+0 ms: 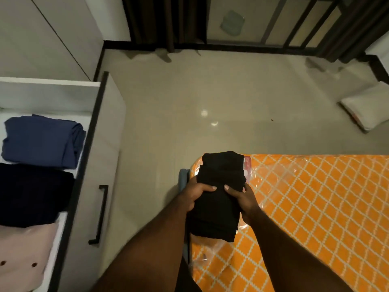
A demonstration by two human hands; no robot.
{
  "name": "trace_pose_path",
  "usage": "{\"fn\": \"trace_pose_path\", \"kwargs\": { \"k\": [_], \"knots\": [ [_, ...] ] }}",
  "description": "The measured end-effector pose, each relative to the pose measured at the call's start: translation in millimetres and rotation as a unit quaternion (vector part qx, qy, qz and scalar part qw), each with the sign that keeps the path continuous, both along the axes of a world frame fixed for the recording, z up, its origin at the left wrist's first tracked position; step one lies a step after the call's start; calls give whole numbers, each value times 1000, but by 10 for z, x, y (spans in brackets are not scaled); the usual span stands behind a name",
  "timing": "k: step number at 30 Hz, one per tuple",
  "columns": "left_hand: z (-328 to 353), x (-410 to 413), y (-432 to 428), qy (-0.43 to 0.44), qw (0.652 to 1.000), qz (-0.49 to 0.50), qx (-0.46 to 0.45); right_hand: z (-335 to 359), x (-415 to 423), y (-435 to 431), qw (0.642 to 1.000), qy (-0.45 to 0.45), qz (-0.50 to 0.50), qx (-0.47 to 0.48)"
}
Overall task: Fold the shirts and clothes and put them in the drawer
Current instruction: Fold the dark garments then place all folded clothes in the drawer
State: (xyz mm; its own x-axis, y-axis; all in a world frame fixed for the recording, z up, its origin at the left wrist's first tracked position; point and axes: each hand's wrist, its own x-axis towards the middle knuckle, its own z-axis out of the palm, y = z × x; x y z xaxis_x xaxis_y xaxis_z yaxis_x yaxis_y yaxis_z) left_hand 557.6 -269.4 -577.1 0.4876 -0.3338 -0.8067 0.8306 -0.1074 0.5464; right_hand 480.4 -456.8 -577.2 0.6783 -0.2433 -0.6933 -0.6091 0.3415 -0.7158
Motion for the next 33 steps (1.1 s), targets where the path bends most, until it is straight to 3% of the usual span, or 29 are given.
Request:
{"fn": "trace_pose_path", "kwargs": {
  "k": [6,10,15,21,27,33],
  "knots": [
    [1082,350,670,-15,997,38,-64,837,572,331,988,15,109,107],
    [1847,604,1236,-40,991,100,-74,1542,1138,808,971,-33,195,134],
    [2757,823,2015,-91,974,197,-70,2493,1756,1553,935,-103,289,178],
    [3660,923,2872,-158,936,309,-64,3233,2181,2330,879,-111,402,233],
    [4062,776,3636,-212,899,371,-91,3548,2223,3255,874,-81,419,231],
    [3974,570,4250,-212,895,381,-98,3686,1959,3942,876,-98,388,270]
  ]
}}
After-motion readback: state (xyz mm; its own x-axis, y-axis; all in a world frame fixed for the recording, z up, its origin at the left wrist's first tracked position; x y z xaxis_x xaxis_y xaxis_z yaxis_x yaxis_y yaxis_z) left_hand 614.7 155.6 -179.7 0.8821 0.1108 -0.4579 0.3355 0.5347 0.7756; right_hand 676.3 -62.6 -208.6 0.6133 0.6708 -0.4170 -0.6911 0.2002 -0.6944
